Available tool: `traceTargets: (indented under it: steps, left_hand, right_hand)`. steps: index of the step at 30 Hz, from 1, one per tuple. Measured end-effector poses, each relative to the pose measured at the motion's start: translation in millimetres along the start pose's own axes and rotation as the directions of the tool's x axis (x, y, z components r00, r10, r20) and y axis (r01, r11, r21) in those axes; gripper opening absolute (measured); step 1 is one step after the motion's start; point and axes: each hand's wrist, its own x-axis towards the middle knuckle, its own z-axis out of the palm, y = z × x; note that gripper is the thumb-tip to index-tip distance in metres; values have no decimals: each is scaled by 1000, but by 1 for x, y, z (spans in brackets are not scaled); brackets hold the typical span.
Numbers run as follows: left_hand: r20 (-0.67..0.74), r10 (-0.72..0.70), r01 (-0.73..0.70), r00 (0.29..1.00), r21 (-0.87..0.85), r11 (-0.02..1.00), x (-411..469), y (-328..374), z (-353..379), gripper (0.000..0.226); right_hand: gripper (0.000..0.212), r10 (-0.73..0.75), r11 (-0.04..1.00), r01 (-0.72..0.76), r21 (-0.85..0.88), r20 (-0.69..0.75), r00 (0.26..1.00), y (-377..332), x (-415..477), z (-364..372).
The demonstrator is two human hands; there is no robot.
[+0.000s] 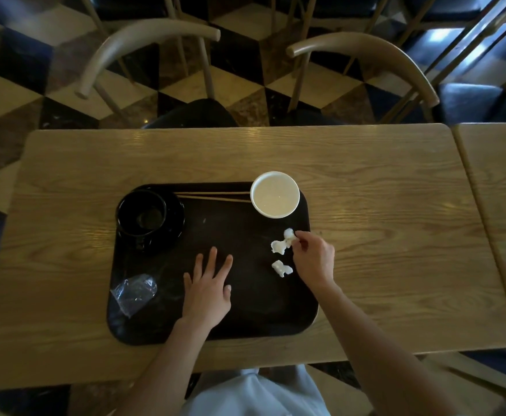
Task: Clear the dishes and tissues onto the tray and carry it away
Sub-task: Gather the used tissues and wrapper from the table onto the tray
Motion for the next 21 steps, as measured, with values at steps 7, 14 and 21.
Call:
traceTargets:
  steps: [7, 14, 21]
  left_hand:
    - [-7, 8, -8, 1000, -4, 1000, -1, -1, 3, 73]
    - [-37, 26, -29, 999, -70, 997, -7, -1, -5, 68]
    - [-439, -179, -56, 880, -470, 881, -34, -67, -44, 36]
  right_hand:
    - [29, -314, 943, 318, -103, 50, 948, -9, -21, 8]
    - [29, -151, 987, 148, -59, -65, 986, -4, -36, 4]
    - [32, 110, 994, -111, -21, -52, 993, 19, -37, -12]
